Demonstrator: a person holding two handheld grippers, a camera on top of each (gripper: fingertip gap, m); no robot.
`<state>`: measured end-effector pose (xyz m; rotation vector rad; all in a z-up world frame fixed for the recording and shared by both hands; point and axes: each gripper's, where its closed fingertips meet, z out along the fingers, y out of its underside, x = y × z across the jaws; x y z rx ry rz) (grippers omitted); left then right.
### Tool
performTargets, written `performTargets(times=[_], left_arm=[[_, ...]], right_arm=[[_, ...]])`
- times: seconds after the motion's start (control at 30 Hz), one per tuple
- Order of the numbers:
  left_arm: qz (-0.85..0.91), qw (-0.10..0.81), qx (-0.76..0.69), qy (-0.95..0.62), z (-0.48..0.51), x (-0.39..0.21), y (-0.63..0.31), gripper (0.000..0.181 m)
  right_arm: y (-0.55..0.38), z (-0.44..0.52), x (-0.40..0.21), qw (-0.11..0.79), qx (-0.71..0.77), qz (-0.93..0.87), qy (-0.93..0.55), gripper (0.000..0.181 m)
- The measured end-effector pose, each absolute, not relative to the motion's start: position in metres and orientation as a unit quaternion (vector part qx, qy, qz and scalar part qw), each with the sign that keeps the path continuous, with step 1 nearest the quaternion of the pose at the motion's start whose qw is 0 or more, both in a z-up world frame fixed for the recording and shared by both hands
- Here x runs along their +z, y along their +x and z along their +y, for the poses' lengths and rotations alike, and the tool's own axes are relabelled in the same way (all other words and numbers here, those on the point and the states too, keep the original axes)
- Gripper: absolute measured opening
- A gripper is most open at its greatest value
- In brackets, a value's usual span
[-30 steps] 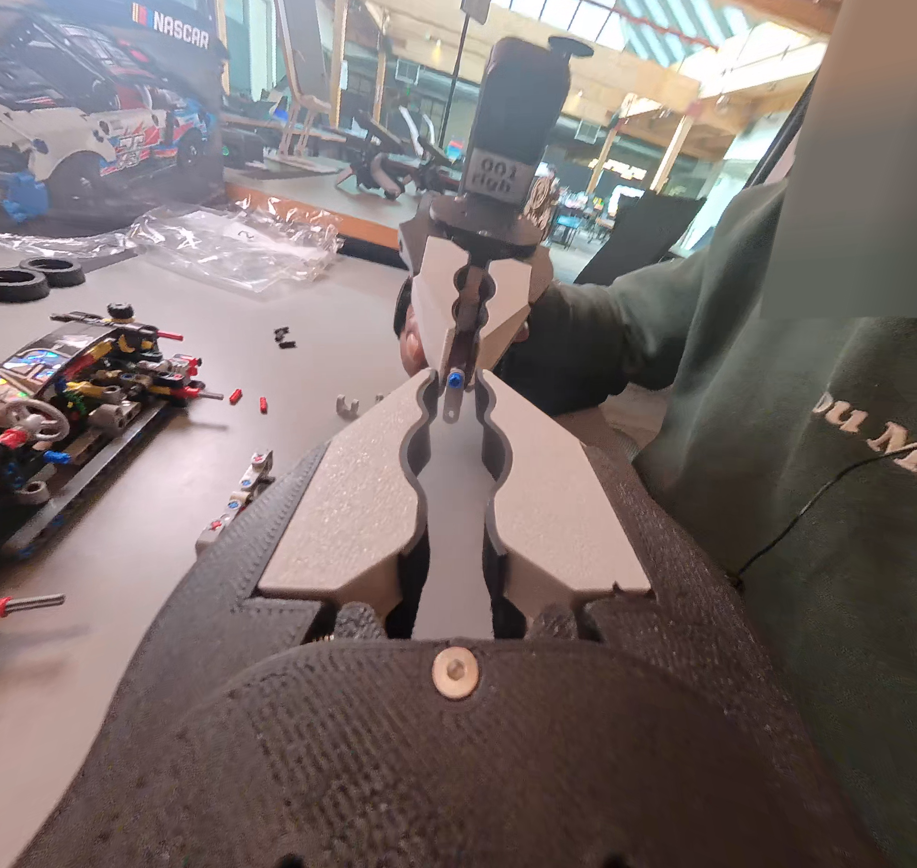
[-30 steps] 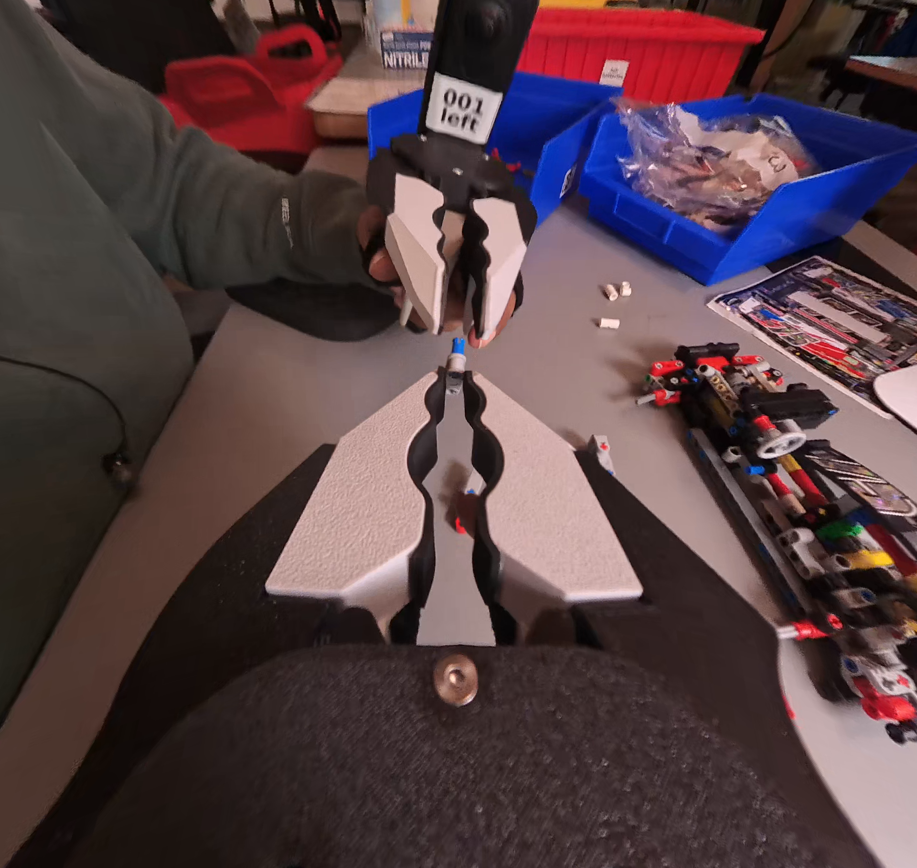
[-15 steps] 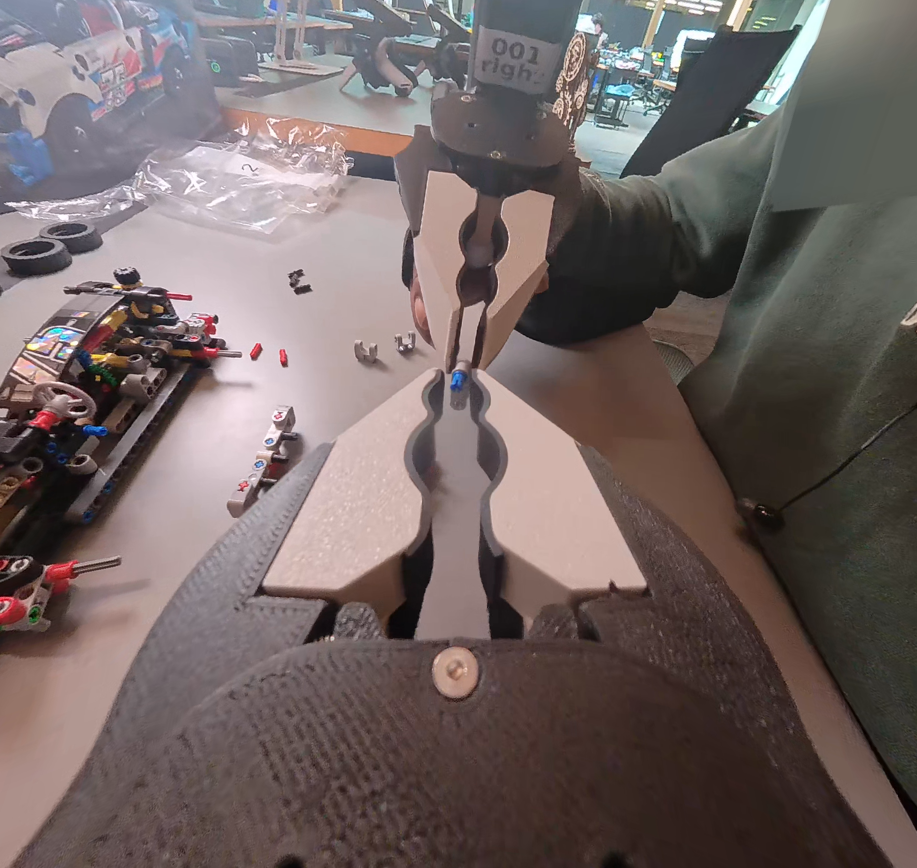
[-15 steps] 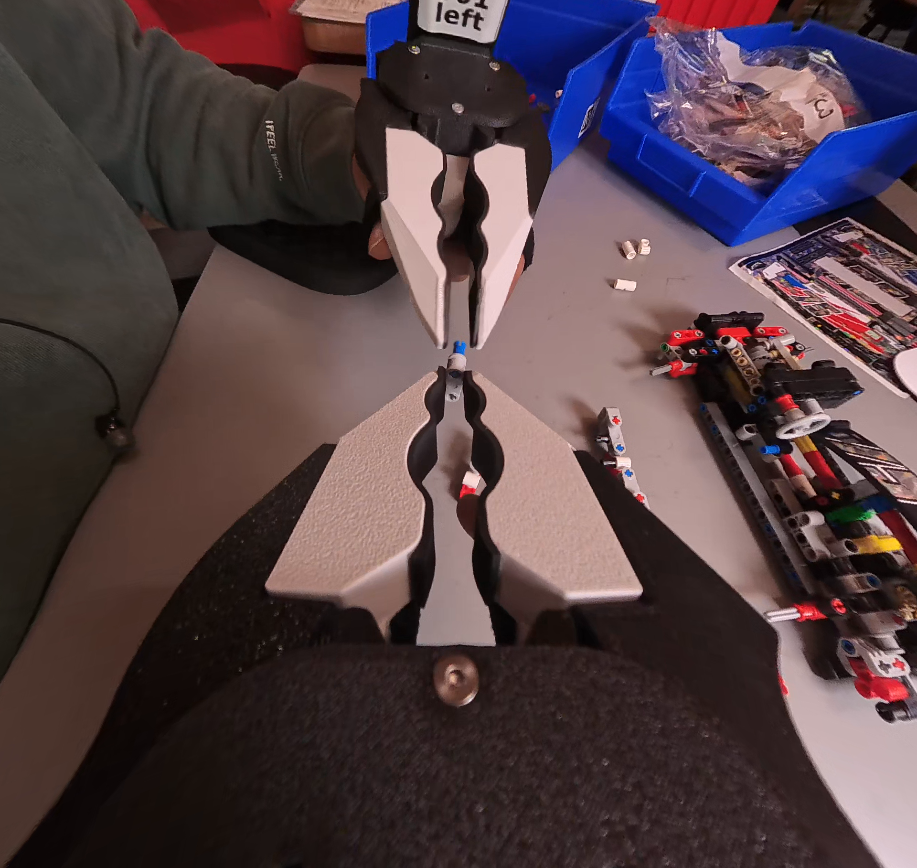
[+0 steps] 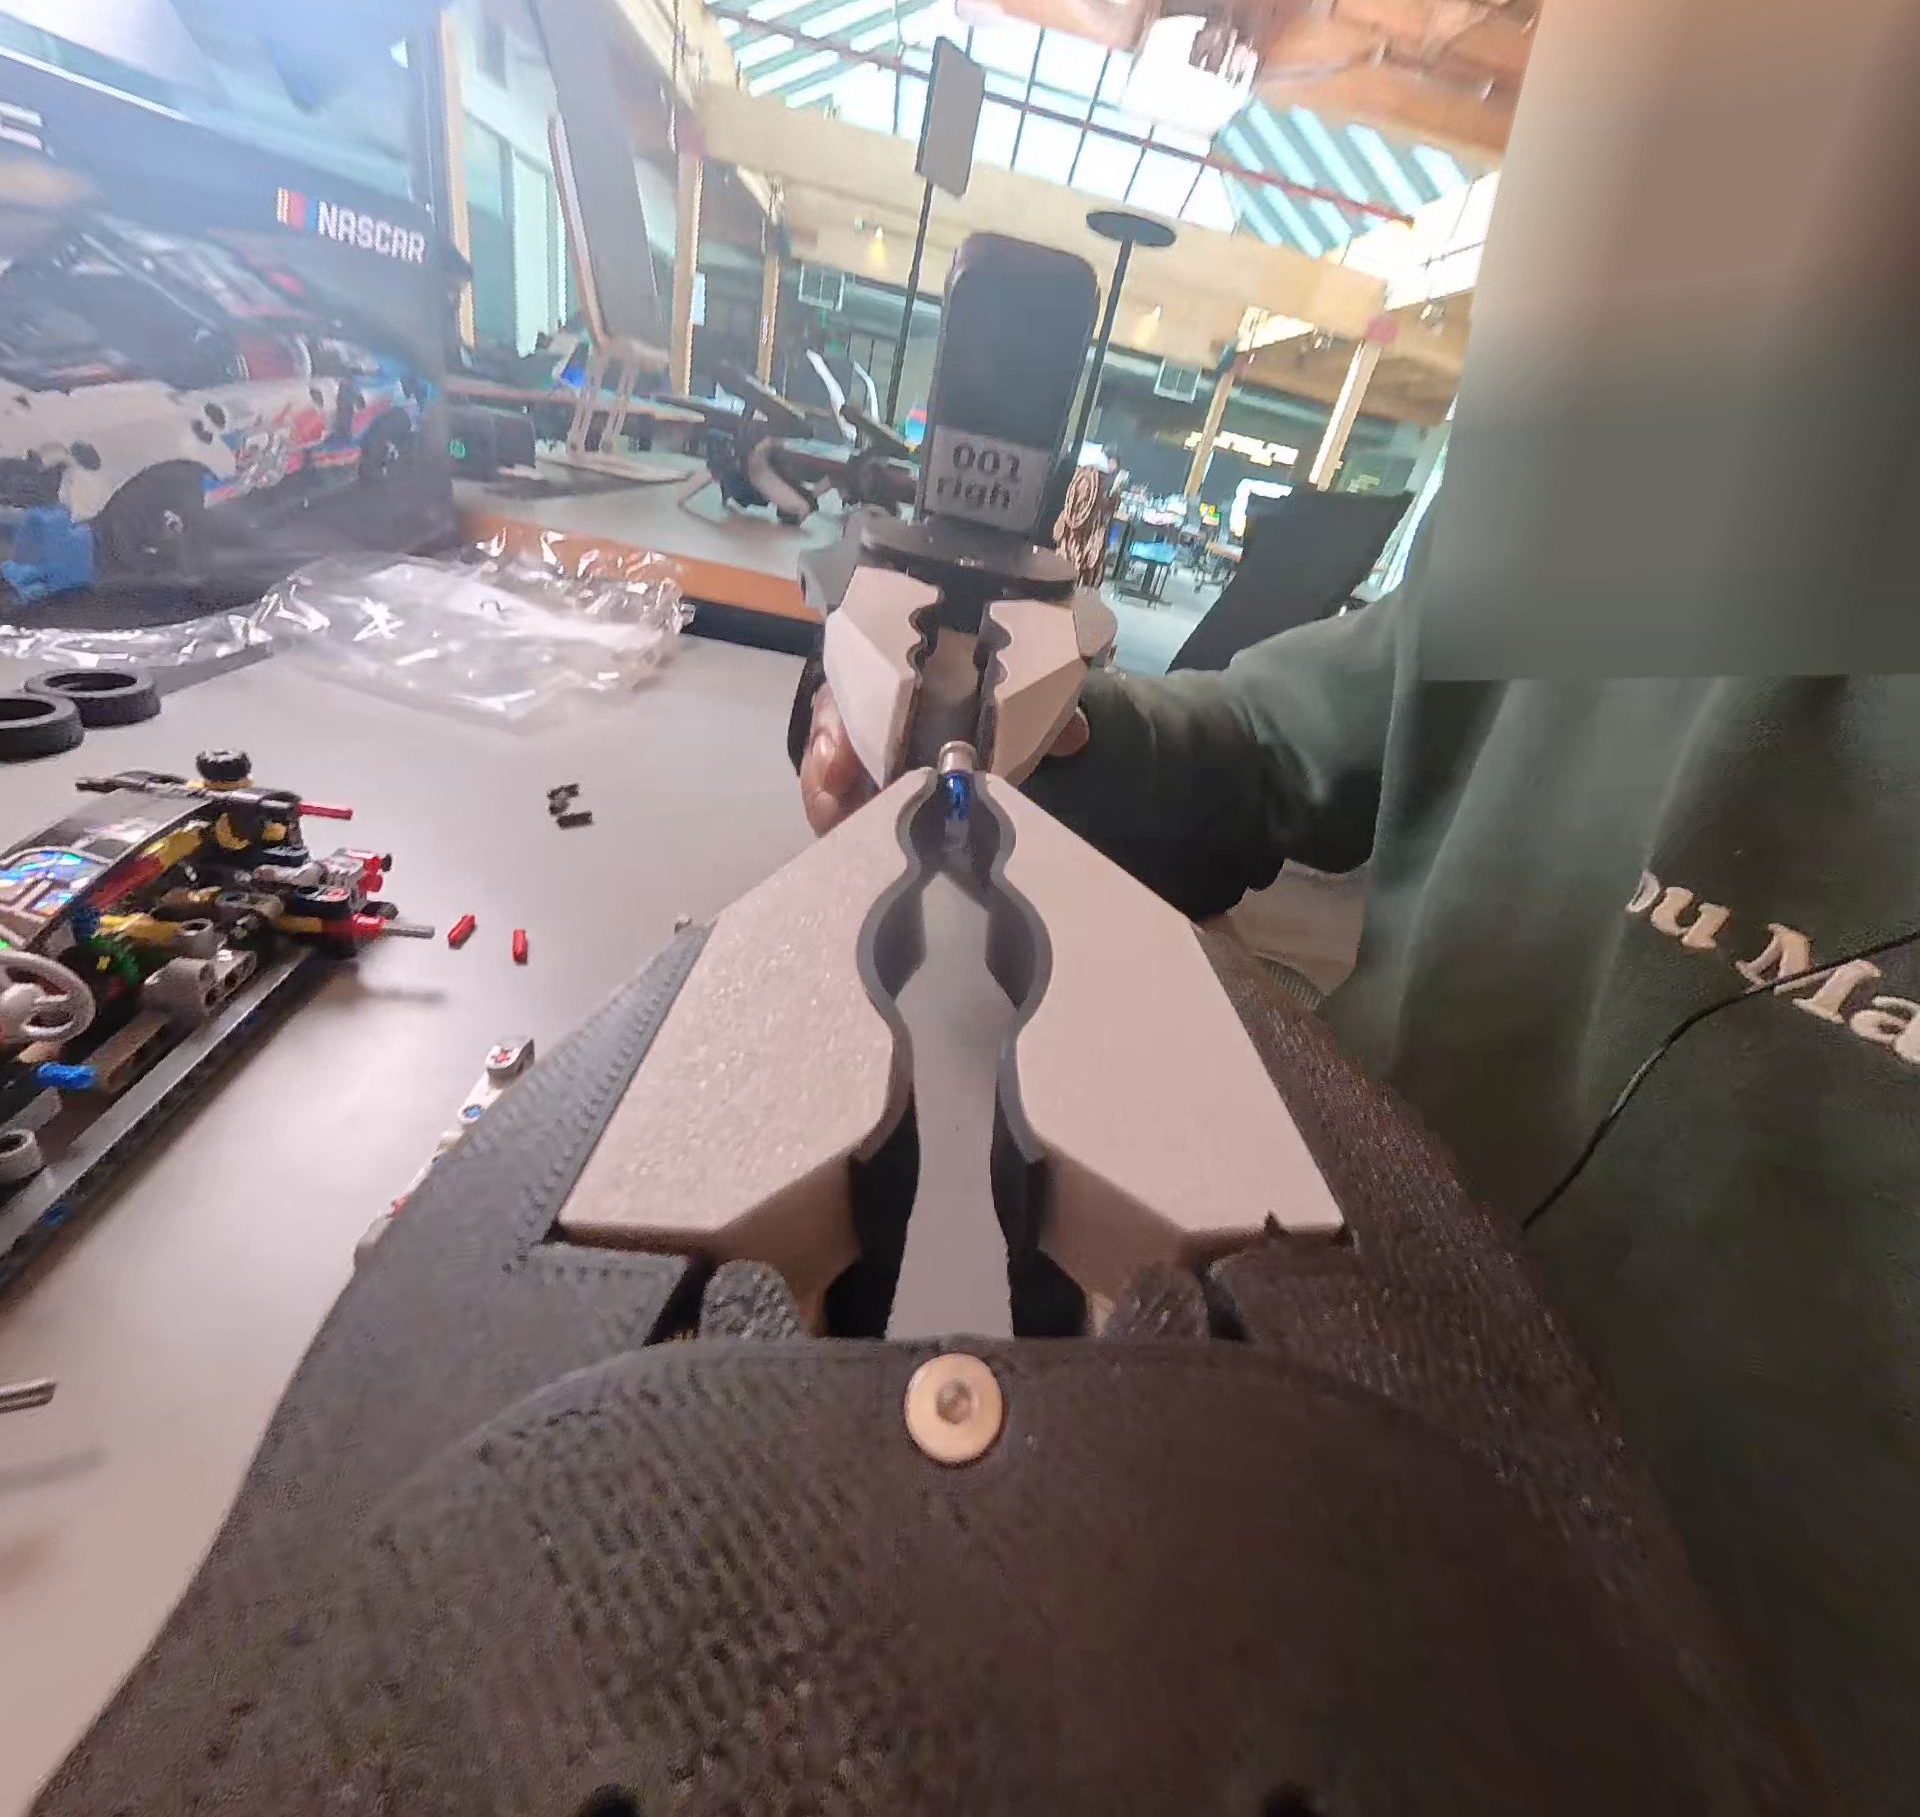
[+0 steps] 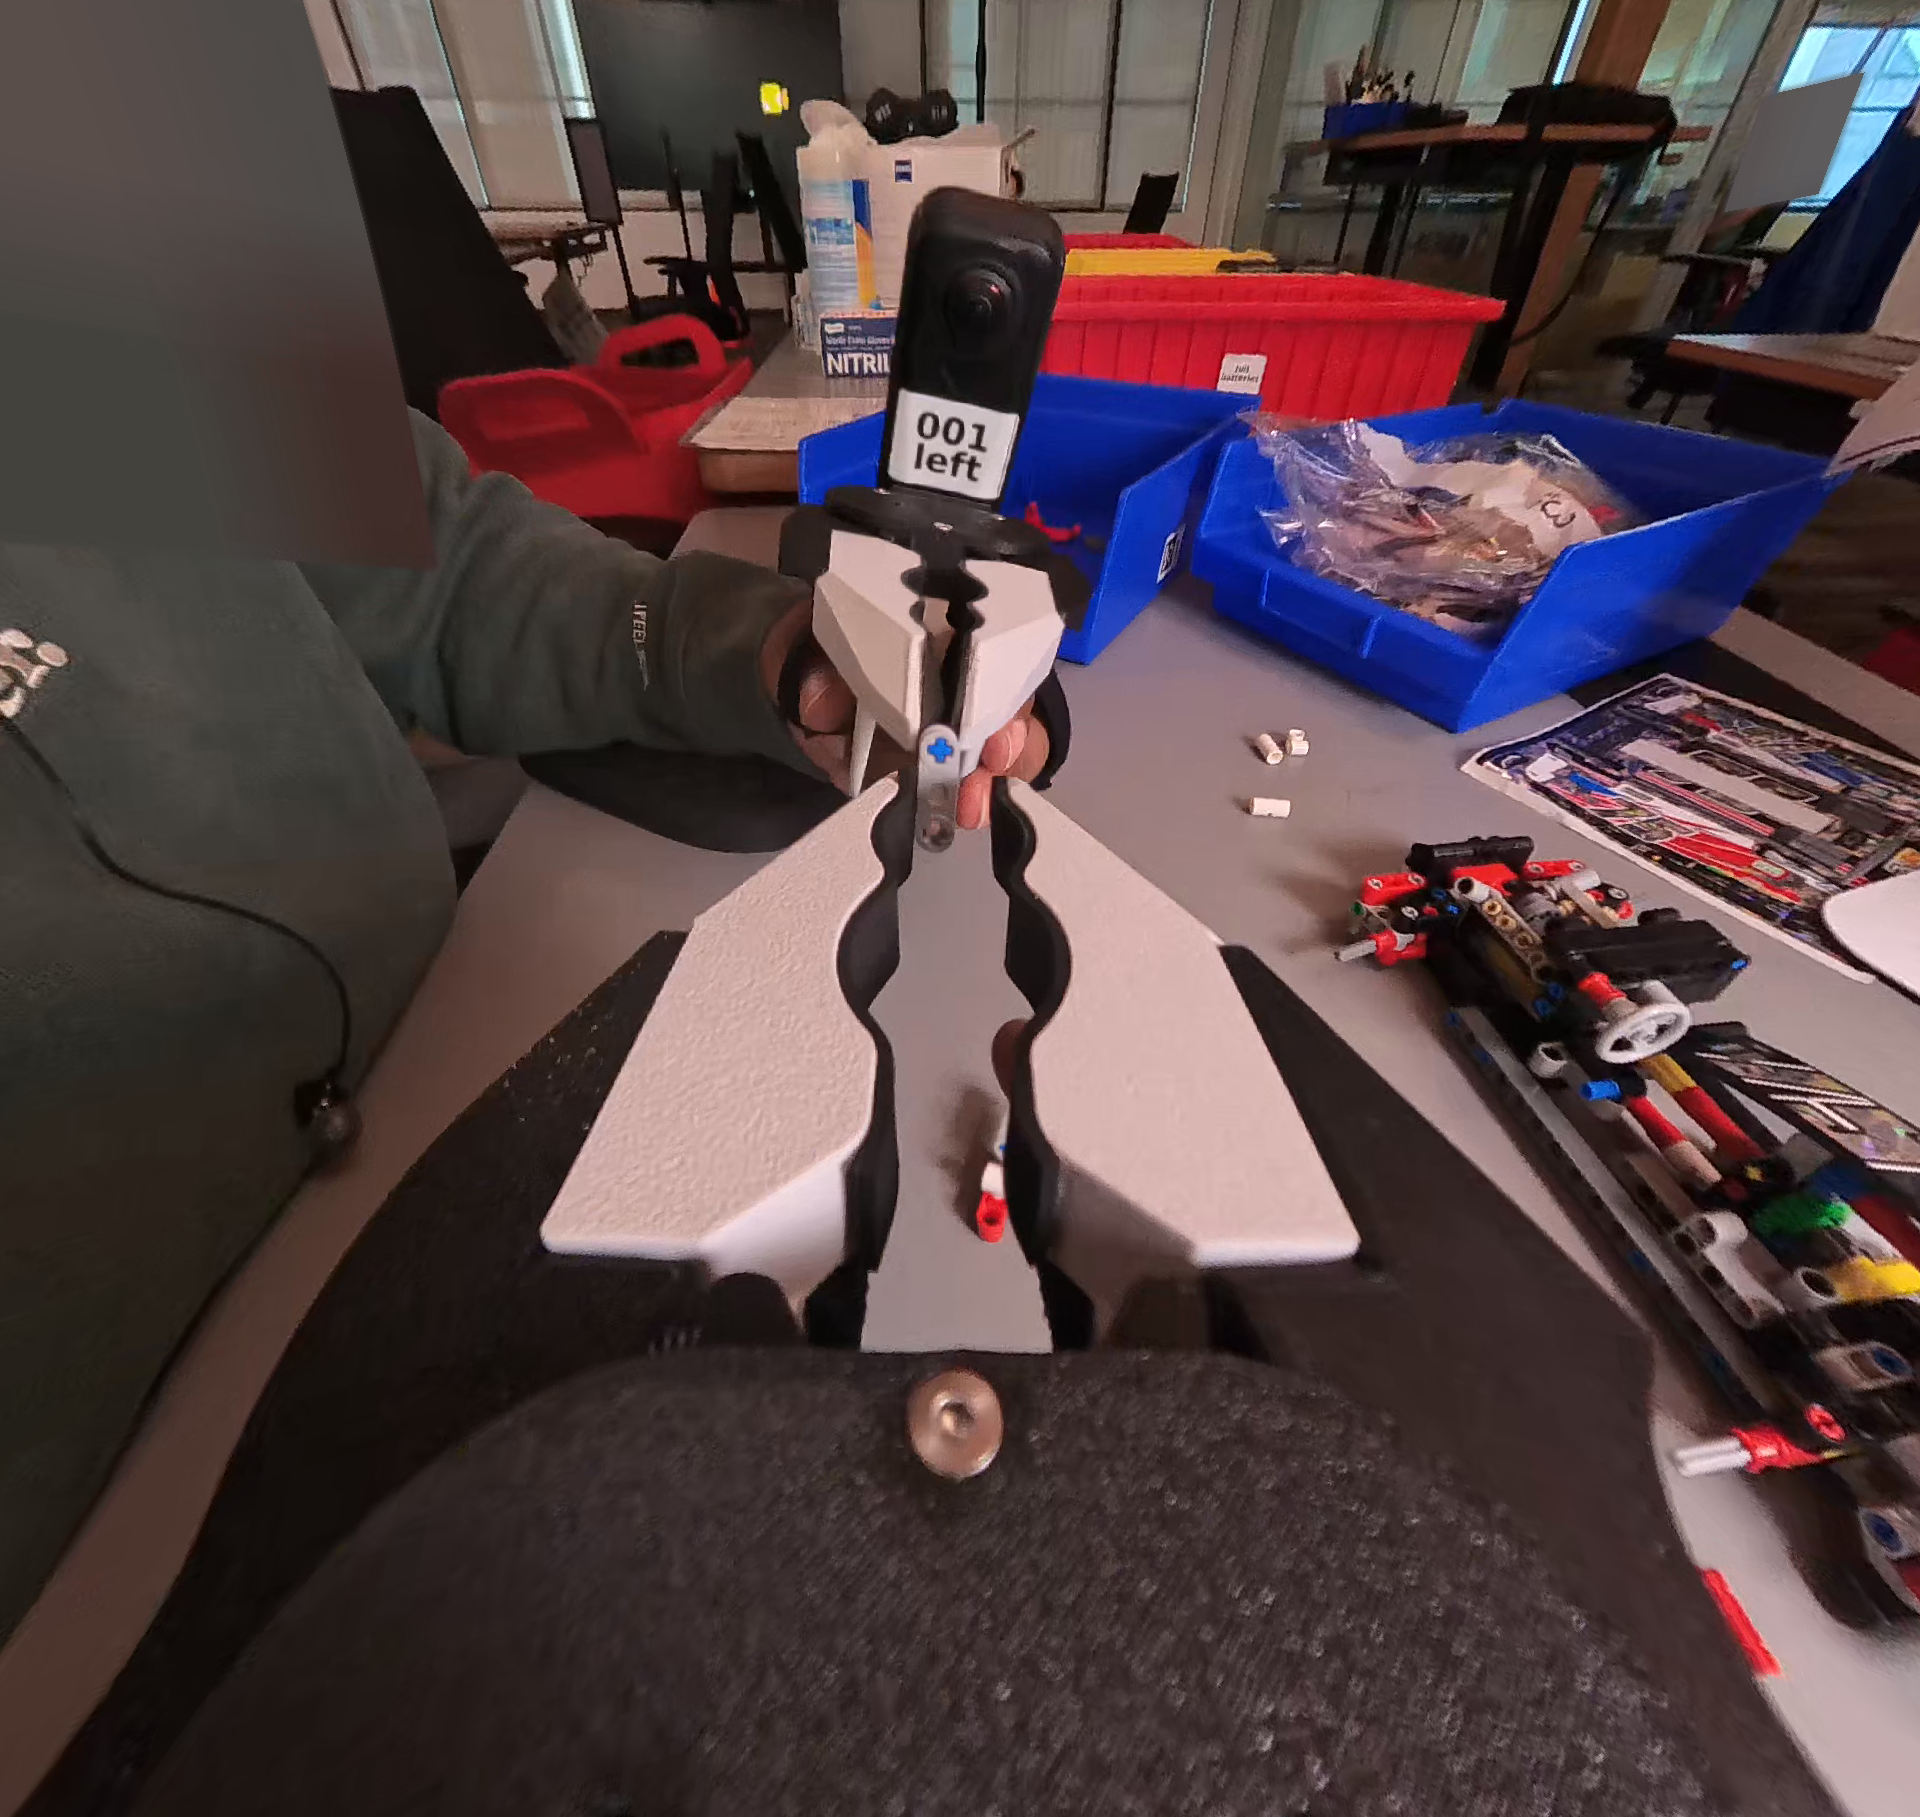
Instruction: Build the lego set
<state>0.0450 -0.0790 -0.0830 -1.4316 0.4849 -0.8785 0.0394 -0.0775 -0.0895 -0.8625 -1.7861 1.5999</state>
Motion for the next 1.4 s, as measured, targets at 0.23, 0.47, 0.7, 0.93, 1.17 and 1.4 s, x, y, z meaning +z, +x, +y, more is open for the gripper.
performTargets(times=[0.23, 0.47, 0.7, 0.93, 1.17, 1.4], left_arm=[[0.226, 0.645, -0.371, -0.629, -0.08, -0.084, 0.049, 0.002], [0.228, 0.644, -0.367, -0.631, -0.079, -0.086, 0.048, 0.002], [0.237, 0.614, -0.354, -0.665, -0.076, -0.1, 0.047, 0.003], [0.305, 0.439, -0.224, -0.815, -0.067, -0.193, 0.023, 0.036], [0.362, 0.379, -0.176, -0.833, -0.054, -0.223, 0.037, 0.029], [0.38, 0.394, -0.148, -0.824, -0.051, -0.223, 0.047, 0.006]], right_arm=[[0.04, -0.084, -0.091, 0.287, 0.601, -0.676, -0.316, 0.006], [0.041, -0.083, -0.092, 0.287, 0.597, -0.679, -0.317, 0.006], [0.041, -0.08, -0.104, 0.271, 0.561, -0.709, -0.33, 0.006], [0.05, -0.046, -0.169, 0.195, 0.385, -0.794, -0.428, 0.006], [0.057, -0.046, -0.203, 0.146, 0.305, -0.828, -0.447, 0.005], [0.057, -0.05, -0.215, 0.132, 0.268, -0.846, -0.442, 0.006]])
